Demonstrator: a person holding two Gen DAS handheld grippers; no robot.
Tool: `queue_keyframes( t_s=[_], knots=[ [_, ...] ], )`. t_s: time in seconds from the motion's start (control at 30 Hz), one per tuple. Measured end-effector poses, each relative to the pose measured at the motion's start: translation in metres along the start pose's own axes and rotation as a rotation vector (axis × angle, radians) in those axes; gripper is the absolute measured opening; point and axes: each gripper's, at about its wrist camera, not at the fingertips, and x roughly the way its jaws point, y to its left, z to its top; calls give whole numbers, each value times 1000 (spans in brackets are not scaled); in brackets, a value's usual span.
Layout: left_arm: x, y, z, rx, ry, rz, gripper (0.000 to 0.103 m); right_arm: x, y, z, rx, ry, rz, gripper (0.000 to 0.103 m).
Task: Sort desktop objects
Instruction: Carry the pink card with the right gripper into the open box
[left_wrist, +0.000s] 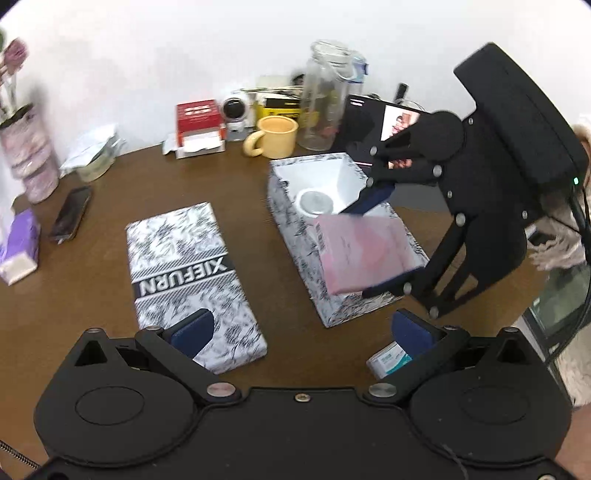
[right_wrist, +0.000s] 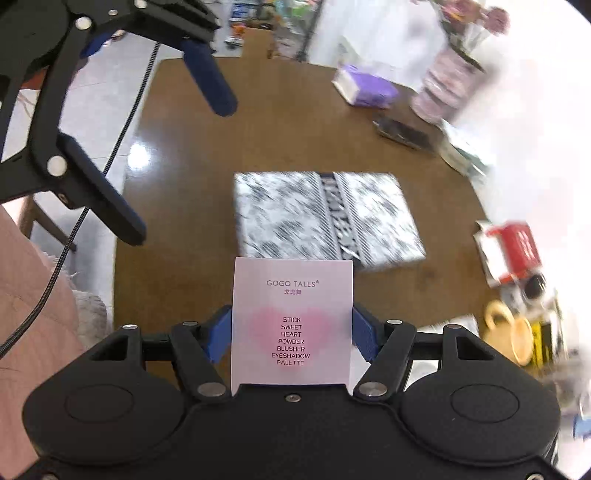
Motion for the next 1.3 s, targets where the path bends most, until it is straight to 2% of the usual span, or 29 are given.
queue_keyframes(
  t_s=[0.3, 0.5, 0.73, 1.03, 1.3],
  knots=[
    [44, -11, 34, 66, 37, -50, 103, 0, -46, -48, 77, 53, -17, 69],
    [76, -12, 49, 79, 67, -63, 103, 18, -73, -72, 87, 82, 11, 69],
    [98, -8, 56, 34, 99, -59, 103, 65, -96, -85, 10, 112, 57, 69],
    [116, 0, 55, -40, 156, -19, 103, 144, -113, -96, -68, 178, 163, 69],
    [121, 4, 52, -87, 166, -13, 103, 171, -116, -105, -151, 200, 158, 69]
  ],
)
